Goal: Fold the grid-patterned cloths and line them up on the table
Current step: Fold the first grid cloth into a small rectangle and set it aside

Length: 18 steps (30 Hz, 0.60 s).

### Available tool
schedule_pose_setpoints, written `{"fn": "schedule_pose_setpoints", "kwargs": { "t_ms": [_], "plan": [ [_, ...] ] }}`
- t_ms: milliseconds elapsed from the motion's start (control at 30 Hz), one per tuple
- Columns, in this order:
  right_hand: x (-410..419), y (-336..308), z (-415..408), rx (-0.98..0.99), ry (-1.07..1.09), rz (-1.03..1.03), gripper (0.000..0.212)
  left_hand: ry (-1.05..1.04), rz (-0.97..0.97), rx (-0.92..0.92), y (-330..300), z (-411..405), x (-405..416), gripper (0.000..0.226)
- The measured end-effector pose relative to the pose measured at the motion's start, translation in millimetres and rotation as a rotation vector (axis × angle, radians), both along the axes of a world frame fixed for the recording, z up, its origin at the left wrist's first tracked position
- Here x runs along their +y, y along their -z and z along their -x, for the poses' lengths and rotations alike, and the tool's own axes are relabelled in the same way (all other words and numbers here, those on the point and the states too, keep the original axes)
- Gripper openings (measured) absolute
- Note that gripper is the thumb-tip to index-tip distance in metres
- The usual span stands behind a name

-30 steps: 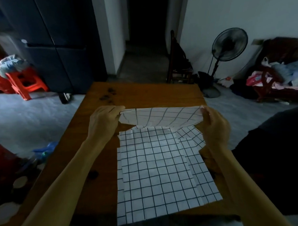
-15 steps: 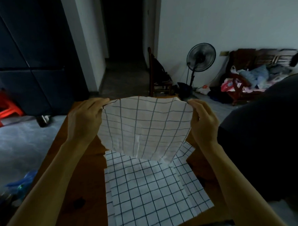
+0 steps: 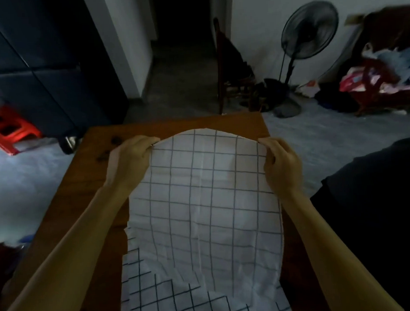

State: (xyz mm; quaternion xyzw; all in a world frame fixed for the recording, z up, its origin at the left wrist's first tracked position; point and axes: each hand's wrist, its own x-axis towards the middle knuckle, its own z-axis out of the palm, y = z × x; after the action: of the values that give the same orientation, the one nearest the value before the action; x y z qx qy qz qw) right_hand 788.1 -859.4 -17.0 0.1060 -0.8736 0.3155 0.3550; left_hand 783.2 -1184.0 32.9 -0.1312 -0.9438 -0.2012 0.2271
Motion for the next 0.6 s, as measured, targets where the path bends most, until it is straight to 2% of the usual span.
{"fn": "schedule_pose_setpoints", "kwargs": {
  "t_ms": [300,467,600],
  "plan": [
    [10.4,93.5,52.9,-0.263,-0.058,-0.062,0.035,-0.045,0.037,-0.231,113.8,47.9,6.2,0.022],
    [0.9,127.3,26.1,-0.364,-0.059,-0.060,0.022,-0.081,0.017,-0.340,153.2,37.0,-8.3,0.021],
    [-10.3,141.0,-17.6,-0.406,-0.078,-0.070,0.025,-0.072,0.034,-0.394,163.0,15.6,-16.3,0.018]
  ]
}}
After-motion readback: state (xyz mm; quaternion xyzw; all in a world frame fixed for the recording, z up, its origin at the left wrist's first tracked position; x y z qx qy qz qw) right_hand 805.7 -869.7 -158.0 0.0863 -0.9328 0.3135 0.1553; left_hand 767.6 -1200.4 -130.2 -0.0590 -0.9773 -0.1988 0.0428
